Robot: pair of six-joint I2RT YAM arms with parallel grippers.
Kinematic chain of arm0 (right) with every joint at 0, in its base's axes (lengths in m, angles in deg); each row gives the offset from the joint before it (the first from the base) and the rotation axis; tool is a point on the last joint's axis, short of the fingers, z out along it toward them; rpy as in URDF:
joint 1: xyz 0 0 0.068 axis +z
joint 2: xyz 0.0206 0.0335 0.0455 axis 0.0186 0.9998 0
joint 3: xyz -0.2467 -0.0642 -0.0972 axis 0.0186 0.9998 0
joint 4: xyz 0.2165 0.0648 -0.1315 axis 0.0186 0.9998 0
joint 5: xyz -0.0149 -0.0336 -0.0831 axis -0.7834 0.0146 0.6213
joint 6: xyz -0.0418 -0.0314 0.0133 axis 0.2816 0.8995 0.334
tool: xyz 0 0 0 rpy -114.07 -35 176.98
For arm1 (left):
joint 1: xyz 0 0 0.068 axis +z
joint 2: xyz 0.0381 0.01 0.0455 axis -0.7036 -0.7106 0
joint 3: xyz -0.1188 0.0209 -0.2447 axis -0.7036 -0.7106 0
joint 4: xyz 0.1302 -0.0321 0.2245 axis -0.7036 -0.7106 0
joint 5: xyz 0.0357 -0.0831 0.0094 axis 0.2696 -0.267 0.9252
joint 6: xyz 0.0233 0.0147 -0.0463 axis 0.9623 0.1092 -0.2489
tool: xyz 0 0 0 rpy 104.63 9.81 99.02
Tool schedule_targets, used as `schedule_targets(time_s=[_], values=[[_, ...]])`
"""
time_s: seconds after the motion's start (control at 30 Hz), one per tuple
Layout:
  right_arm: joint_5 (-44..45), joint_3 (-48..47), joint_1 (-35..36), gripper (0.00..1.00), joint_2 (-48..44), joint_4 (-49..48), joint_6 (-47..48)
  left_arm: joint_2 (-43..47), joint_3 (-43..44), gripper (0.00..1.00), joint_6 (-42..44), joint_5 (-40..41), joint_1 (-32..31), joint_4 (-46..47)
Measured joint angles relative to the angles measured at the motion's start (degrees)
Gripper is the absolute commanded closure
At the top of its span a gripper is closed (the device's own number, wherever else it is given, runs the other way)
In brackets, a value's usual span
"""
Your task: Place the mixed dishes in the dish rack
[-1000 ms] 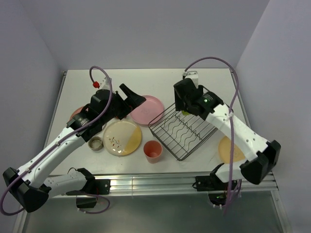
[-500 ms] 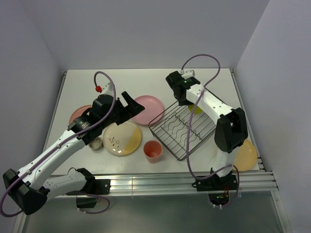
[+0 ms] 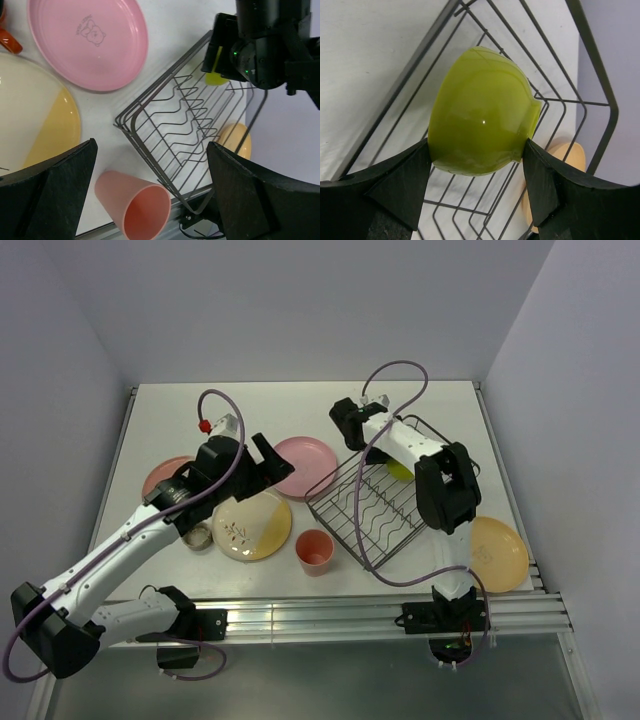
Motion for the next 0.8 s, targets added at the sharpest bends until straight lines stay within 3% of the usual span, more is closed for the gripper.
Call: schedule_targets(time_s=[0.07, 0.17, 0.2, 0.3, 0.4, 0.47, 0.67, 0.8], values=[[1.14, -0.46, 0.0, 0.82, 0.9, 0.63, 0.13, -1.09, 0.02, 0.02, 0.04, 0.61, 0.11, -0.61], [2.05, -1.36, -0.07, 0.63, 1.66, 0.66, 0.31, -3.1, 0.02, 0.01, 0.02, 1.77, 0.44, -1.9], [2.25, -1.53, -0.17, 0.49, 1.84, 0.59, 0.35, -3.54, 0.02, 0.01, 0.0, 2.14, 0.52, -2.32], [2.47, -1.57, -0.24, 0.31, 1.97, 0.42, 0.46, -4.59, 0.04, 0.01, -0.02, 3.08, 0.96, -3.8], [2.47, -1.57, -0.28, 0.22, 1.97, -0.15, 0.79, -5.44, 0.37, 0.01, 0.02, 3.3, 1.22, -4.76], [2.51, -1.51, -0.28, 0.06, 1.75, -0.81, 1.05, -5.99, 0.81, 0.03, 0.13, 3.28, 1.2, -5.38], [2.14, -0.28, -0.55, 0.01, -0.46, -2.75, 2.1, -5.92, 1.36, 0.06, 0.44, 3.15, 0.98, -7.52], [1.9, 0.42, -0.55, 0.01, -2.05, -3.48, 2.49, -4.26, 0.87, 0.14, 0.28, 3.02, -0.31, -7.8]])
